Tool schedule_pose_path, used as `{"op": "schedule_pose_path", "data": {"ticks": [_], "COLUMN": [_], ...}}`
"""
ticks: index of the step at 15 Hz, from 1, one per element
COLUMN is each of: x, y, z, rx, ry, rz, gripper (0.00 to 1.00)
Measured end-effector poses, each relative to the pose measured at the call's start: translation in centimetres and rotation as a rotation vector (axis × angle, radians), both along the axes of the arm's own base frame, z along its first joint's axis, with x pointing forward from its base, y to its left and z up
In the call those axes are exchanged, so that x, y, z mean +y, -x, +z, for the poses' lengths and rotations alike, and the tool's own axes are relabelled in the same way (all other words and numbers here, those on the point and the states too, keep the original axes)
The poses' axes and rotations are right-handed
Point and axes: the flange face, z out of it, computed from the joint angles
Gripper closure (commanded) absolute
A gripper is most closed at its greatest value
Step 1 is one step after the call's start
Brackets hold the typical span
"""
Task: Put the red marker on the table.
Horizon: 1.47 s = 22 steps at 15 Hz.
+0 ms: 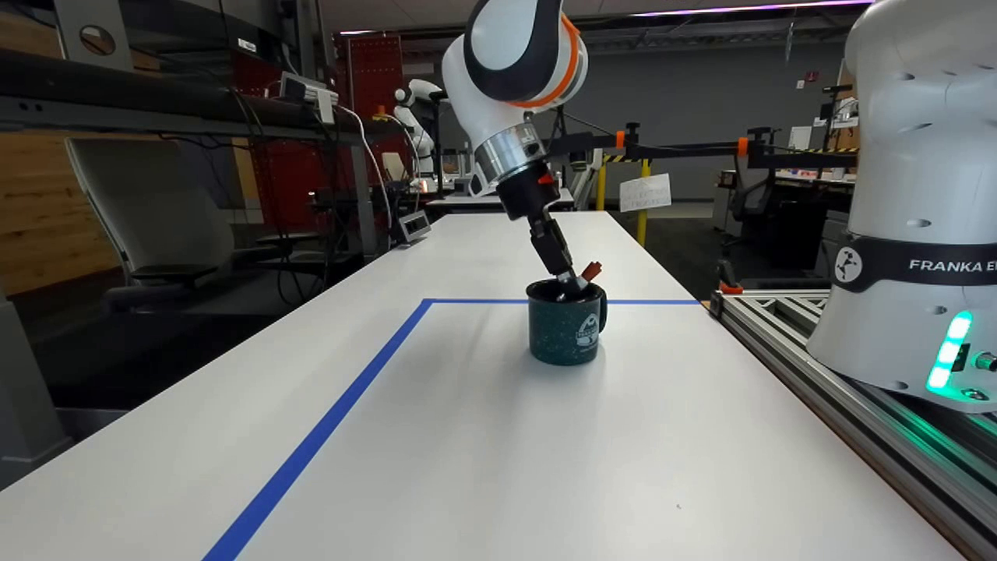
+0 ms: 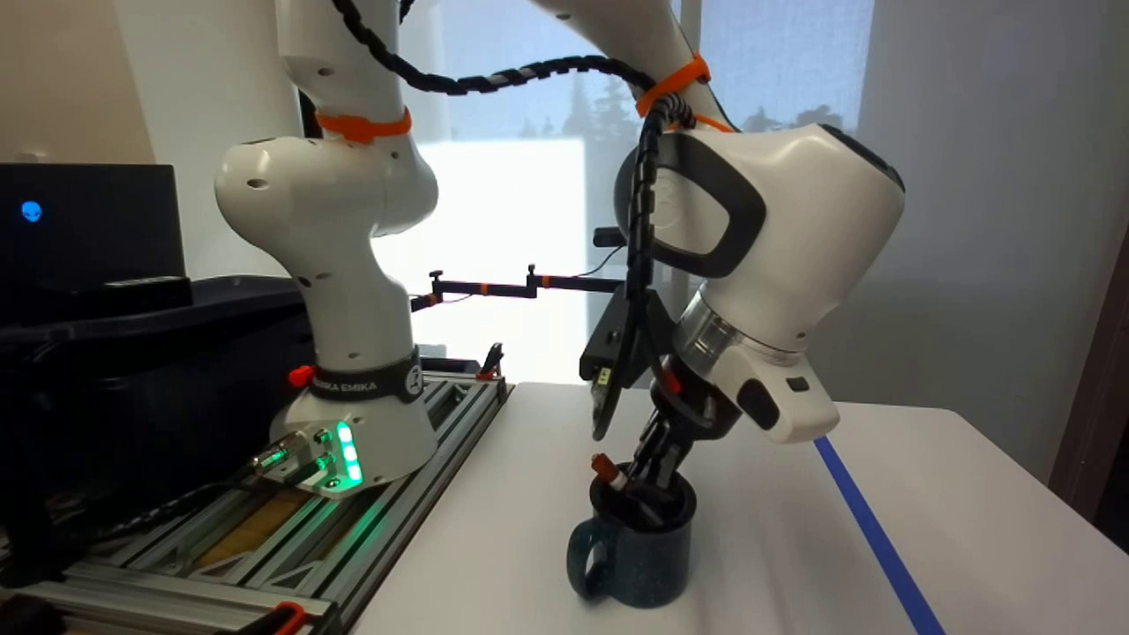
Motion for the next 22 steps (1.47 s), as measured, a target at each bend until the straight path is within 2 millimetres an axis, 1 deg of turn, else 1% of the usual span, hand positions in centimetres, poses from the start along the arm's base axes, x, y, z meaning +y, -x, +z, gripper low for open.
{"op": "schedule_pose_path", "data": {"ticks": [5, 7, 9, 10, 12, 13, 15, 18, 22], "x": [-0.5, -1.0, -2.0, -2.7, -4.2, -5.0, -6.6, -8.5, -10.2], "y": [0.0, -0.4, -0.9, -1.3, -1.9, -2.2, -2.7, -3.0, -2.6], "z": [4.8, 6.9, 8.7, 9.3, 9.6, 9.4, 8.0, 4.7, 0.0], "rx": [0.023, -0.006, -0.056, -0.089, -0.165, -0.204, -0.265, -0.323, -0.348], "ry": [0.017, 0.025, 0.035, 0.044, 0.067, 0.076, 0.084, 0.085, 0.097], "rz": [0.017, 0.013, -0.004, -0.016, -0.042, -0.054, -0.087, -0.112, -0.098], "gripper": [0.95, 0.95, 0.95, 0.95, 0.95, 0.95, 0.95, 0.95, 0.95]}}
